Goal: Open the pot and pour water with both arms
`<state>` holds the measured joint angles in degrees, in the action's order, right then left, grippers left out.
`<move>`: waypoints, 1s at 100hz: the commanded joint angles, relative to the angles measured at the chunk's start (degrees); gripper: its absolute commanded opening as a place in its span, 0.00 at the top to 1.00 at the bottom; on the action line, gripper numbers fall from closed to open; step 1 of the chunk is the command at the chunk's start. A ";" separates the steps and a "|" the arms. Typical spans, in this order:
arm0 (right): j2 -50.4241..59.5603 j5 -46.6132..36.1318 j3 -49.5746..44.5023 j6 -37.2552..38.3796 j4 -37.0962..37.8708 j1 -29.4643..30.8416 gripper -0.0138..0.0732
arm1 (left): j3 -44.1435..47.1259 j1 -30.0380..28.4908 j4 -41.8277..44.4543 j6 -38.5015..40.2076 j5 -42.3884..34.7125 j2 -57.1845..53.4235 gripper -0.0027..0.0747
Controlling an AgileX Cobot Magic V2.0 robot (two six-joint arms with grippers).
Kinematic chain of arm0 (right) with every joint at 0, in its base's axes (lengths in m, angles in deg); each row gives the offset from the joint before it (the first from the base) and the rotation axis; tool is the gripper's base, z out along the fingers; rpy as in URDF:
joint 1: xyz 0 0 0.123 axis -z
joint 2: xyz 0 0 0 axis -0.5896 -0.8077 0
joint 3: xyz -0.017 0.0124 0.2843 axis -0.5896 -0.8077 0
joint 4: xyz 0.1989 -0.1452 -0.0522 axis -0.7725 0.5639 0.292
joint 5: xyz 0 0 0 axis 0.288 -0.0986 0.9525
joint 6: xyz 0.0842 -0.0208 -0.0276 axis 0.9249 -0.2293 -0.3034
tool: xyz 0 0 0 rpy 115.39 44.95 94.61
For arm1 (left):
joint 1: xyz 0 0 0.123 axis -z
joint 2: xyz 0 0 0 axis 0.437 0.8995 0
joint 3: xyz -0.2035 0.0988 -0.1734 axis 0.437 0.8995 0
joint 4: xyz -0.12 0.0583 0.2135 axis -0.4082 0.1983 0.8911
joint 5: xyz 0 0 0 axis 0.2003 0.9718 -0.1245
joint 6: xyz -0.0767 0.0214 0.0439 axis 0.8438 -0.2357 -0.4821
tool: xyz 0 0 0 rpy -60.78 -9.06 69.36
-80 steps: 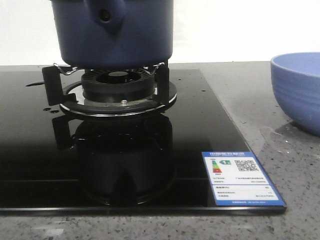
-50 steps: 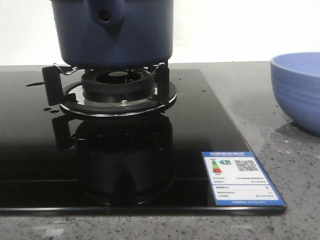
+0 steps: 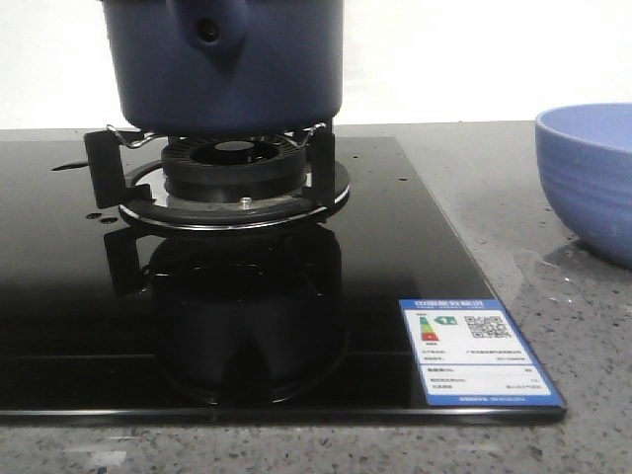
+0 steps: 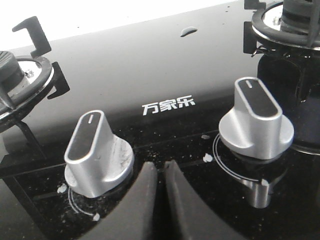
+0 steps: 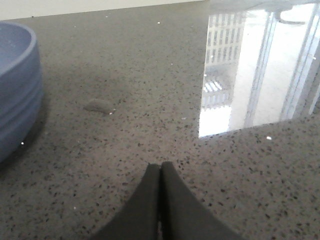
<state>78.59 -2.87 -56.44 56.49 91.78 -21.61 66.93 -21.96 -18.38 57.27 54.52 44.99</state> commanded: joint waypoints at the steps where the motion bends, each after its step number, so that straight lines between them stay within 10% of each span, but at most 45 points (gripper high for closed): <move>1: 1.02 -5.72 -1.49 -0.33 1.48 0.34 0.91 | 1.63 -0.19 0.38 0.62 -2.34 -1.58 0.99; 30: 1.02 -22.91 -1.49 -0.33 -19.24 0.34 0.91 | 1.63 -0.19 -4.43 0.73 -5.74 -1.58 0.99; 71: 1.02 -22.49 -0.11 -0.33 -24.03 0.34 0.91 | 1.51 -0.19 -62.70 1.09 -27.10 -1.58 0.99; 100: -2.30 -8.15 11.16 -0.33 -25.31 0.12 0.91 | -3.98 -0.19 -58.53 0.74 -17.80 -0.15 0.99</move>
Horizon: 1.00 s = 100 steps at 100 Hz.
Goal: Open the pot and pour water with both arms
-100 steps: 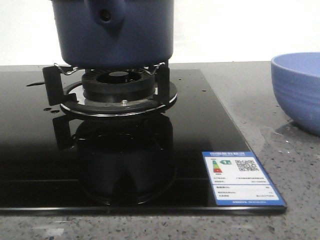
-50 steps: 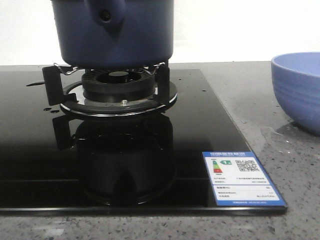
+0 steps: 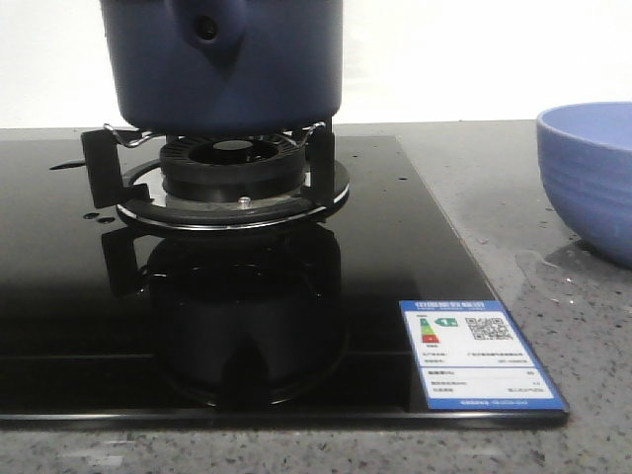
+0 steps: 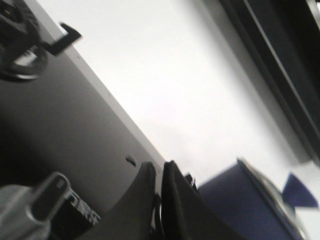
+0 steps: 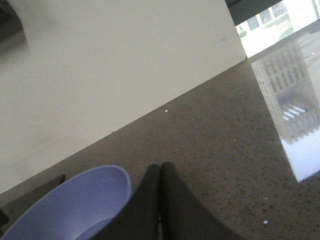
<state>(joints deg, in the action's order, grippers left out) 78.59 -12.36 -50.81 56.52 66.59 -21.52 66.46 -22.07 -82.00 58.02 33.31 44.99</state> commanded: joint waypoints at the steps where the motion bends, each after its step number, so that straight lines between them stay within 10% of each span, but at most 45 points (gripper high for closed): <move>1: -2.57 2.56 6.33 -0.36 -0.12 0.03 0.91 | -4.20 -0.08 5.76 -0.01 4.27 0.28 0.99; 23: -15.52 20.31 18.34 -0.59 0.11 -0.11 0.91 | -15.43 1.36 20.81 -0.39 13.24 14.44 0.99; 54: -32.41 40.16 30.24 -5.70 -2.97 -9.29 0.91 | -32.83 15.86 18.44 -21.28 19.21 38.68 0.97; 80: -39.37 49.31 36.65 -25.95 -27.92 -13.20 0.92 | -44.62 25.76 -15.49 -60.64 38.02 50.04 0.97; 100: -39.53 51.51 38.72 -38.81 -38.46 -13.20 0.92 | -46.59 19.88 -36.84 -70.26 67.16 58.79 0.97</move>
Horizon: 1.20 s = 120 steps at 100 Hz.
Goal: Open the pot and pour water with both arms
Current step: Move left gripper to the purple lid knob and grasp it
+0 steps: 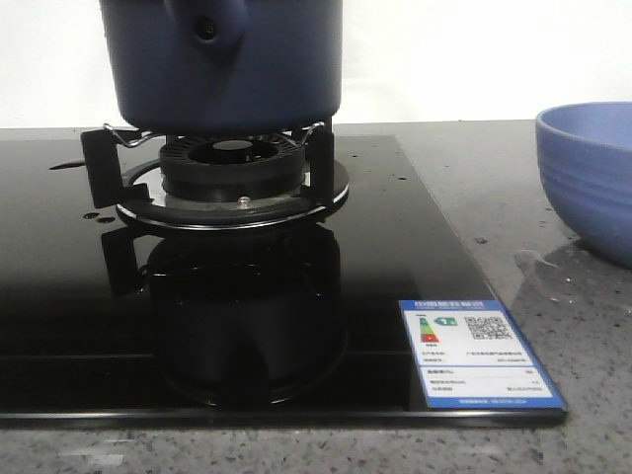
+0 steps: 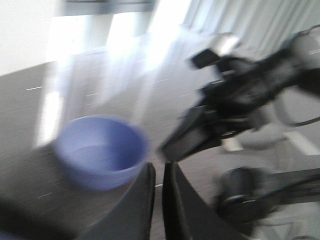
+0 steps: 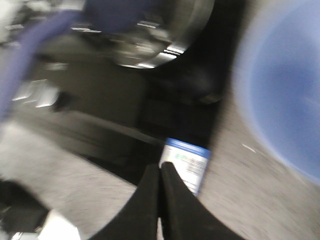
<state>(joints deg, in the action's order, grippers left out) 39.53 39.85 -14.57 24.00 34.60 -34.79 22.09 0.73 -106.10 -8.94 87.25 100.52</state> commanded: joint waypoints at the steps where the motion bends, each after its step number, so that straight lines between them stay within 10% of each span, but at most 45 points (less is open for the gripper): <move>1: -0.47 -0.70 2.52 -6.68 -6.62 0.06 0.92 | -2.22 -3.30 -13.33 -3.29 15.54 4.05 0.97; 43: -0.47 -11.23 2.65 -21.97 -7.34 0.06 0.91 | -3.29 -17.66 -11.87 -17.15 20.75 9.43 0.91; 57: -0.47 -13.36 3.16 -27.26 -7.34 0.06 0.87 | -3.29 -17.66 -9.53 -19.68 20.37 9.43 0.61; 72: -0.36 -16.10 4.09 -30.54 -7.34 0.06 0.61 | -3.29 -17.66 -6.52 -21.67 18.74 7.94 0.26; 89: -0.36 -17.50 4.34 -31.27 -7.34 0.06 0.29 | -3.29 -17.66 -1.90 -22.70 14.05 4.92 0.26; 120: -0.36 -18.69 4.34 -31.27 -7.34 -0.43 0.27 | -3.55 -17.66 -16.38 -33.86 -7.31 5.97 0.26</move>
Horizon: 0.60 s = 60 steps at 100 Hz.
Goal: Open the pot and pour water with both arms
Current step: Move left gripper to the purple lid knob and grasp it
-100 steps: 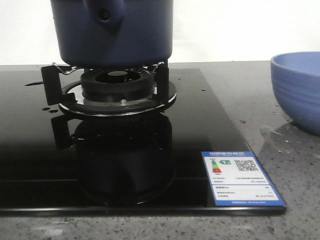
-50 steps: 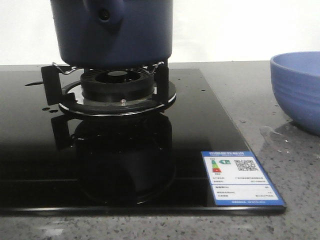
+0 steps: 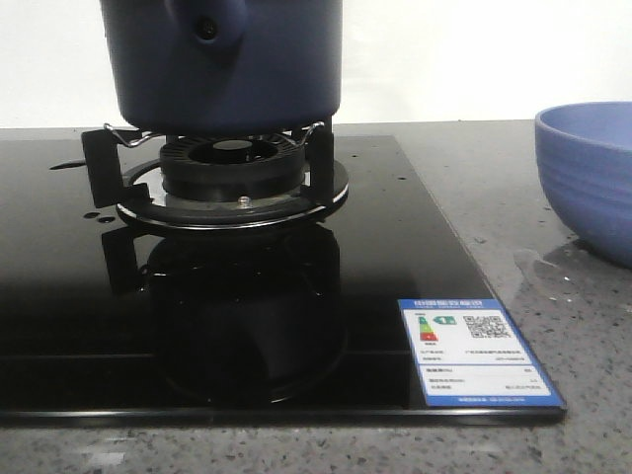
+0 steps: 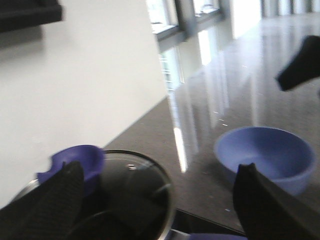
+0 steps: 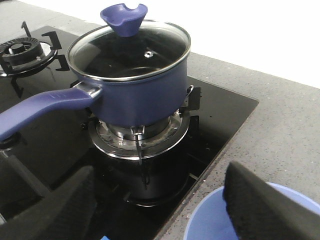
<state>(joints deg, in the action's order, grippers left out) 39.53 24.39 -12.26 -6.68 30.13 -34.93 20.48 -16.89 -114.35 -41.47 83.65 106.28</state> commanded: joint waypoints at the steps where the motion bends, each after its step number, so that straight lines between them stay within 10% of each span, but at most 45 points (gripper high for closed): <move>1: -0.36 -3.23 2.04 -0.58 -2.88 -0.29 0.27 | -1.91 -0.04 -8.13 -1.33 -3.72 0.44 0.26; 60: -0.36 -3.62 2.04 -0.58 -2.98 -0.29 0.27 | -12.51 0.07 -6.39 -1.67 2.31 16.08 0.26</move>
<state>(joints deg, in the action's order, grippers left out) 39.53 23.15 -12.04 -6.68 30.13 -35.05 11.11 -16.89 -117.27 -42.99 83.20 121.93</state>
